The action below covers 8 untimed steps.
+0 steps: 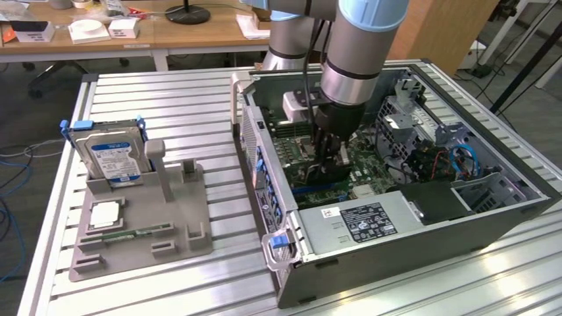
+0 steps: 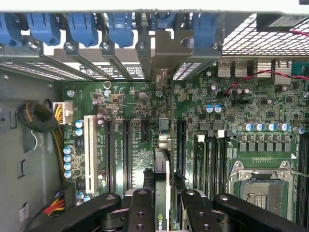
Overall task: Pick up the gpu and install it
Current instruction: 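Insert the gpu into the slot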
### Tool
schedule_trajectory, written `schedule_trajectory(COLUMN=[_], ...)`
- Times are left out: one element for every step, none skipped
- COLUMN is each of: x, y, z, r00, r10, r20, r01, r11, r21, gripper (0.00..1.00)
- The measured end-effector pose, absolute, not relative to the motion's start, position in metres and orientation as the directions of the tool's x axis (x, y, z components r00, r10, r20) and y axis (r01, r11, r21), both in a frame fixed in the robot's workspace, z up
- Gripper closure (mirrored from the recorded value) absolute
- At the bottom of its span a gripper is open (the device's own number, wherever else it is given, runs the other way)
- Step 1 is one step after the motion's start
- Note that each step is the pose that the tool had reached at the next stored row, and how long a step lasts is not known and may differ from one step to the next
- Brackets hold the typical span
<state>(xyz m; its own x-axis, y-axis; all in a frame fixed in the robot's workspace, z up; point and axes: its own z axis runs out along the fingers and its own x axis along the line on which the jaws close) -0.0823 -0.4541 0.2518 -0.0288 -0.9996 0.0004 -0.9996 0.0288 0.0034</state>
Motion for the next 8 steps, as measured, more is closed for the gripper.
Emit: schedule_trajectory(x=[-0.0824,-0.0826,-0.0829,-0.0831,-0.0833,-0.0834,-0.0834,-0.0835], y=[-0.4541,-0.4541,-0.4541,-0.4541,-0.4541,-0.4541,-0.4541,-0.4541], z=[0.2509,0.2504,0.2499,0.2495,0.2492,0.249,0.2487,0.2484], r00=[-0.029,-0.029,-0.029,-0.029,-0.029,-0.029,-0.029,-0.029], r10=[-1.0,-1.0,-1.0,-1.0,-1.0,-1.0,-1.0,-1.0], r20=[0.0,0.0,0.0,0.0,0.0,0.0,0.0,0.0], r01=[-1.0,-1.0,-1.0,-1.0,-1.0,-1.0,-1.0,-1.0], r11=[0.029,0.029,0.029,0.029,0.029,0.029,0.029,0.029], r21=[0.003,0.003,0.003,0.003,0.003,0.003,0.003,0.003], gripper=[0.74,0.74,0.74,0.74,0.74,0.74,0.74,0.74])
